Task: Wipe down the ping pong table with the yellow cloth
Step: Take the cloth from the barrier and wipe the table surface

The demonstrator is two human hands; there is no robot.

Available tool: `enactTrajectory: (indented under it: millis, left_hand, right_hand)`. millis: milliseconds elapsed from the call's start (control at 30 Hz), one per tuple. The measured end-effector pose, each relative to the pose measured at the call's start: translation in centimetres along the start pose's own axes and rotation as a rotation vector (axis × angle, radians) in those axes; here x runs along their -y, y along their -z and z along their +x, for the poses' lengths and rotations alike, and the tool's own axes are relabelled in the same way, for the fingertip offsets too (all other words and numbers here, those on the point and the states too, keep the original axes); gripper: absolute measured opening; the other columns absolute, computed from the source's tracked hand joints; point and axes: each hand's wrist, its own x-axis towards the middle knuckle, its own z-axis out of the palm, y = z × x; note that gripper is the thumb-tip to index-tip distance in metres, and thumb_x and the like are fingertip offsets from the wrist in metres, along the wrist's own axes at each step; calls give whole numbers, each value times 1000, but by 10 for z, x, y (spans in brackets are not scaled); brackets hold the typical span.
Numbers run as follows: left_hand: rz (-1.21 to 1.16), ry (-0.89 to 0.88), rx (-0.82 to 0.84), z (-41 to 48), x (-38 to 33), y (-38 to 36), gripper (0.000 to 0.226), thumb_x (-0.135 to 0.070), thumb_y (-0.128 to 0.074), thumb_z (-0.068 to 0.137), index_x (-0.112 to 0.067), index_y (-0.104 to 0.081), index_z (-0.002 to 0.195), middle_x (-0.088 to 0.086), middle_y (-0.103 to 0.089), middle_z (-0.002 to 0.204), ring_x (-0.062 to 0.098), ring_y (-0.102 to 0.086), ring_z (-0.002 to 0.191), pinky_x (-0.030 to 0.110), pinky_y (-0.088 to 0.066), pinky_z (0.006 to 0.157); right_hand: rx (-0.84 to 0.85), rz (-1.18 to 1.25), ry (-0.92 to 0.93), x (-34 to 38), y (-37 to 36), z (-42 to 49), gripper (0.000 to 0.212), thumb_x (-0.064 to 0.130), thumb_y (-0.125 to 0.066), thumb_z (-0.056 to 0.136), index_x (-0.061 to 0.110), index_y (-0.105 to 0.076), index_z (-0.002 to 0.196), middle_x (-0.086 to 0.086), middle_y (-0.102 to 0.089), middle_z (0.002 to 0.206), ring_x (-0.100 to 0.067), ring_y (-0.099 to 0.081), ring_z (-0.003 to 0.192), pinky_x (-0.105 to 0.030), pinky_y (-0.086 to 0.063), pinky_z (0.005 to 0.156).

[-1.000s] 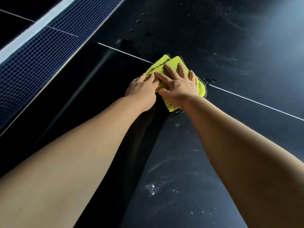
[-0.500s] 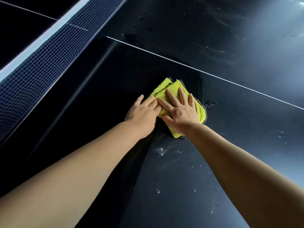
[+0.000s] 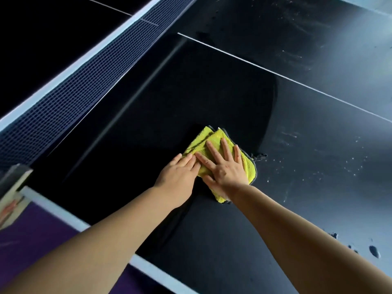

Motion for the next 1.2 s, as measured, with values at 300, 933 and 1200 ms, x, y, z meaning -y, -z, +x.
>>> enactTrajectory:
  millis: [300, 933, 1200]
  left_hand:
    - [-34, 58, 5, -137, 0, -47, 57, -16, -28, 97, -10, -7, 150, 8, -6, 158, 19, 3, 145, 35, 4, 117]
    - [-248, 90, 154, -237, -57, -86, 60, -7, -30, 97, -16, -5, 151, 5, 4, 158, 18, 12, 144, 33, 3, 118]
    - [-267, 24, 151, -192, -88, -76, 61, -9, -31, 96, -16, -4, 151, 7, 5, 158, 20, 14, 144, 34, 8, 117]
  right_hand:
    - [14, 14, 111, 106, -21, -74, 69, 72, 6, 83, 52, 2, 149, 7, 8, 163, -34, 23, 146, -59, 17, 114]
    - [12, 32, 235, 149, -55, -186, 64, 62, -11, 89, 44, -5, 149, 3, -6, 163, -36, 10, 148, -60, 4, 117]
    - [-53, 72, 210, 92, -60, -190, 64, 59, -32, 89, 41, -23, 149, 1, -28, 158, -38, -14, 148, -59, -7, 114]
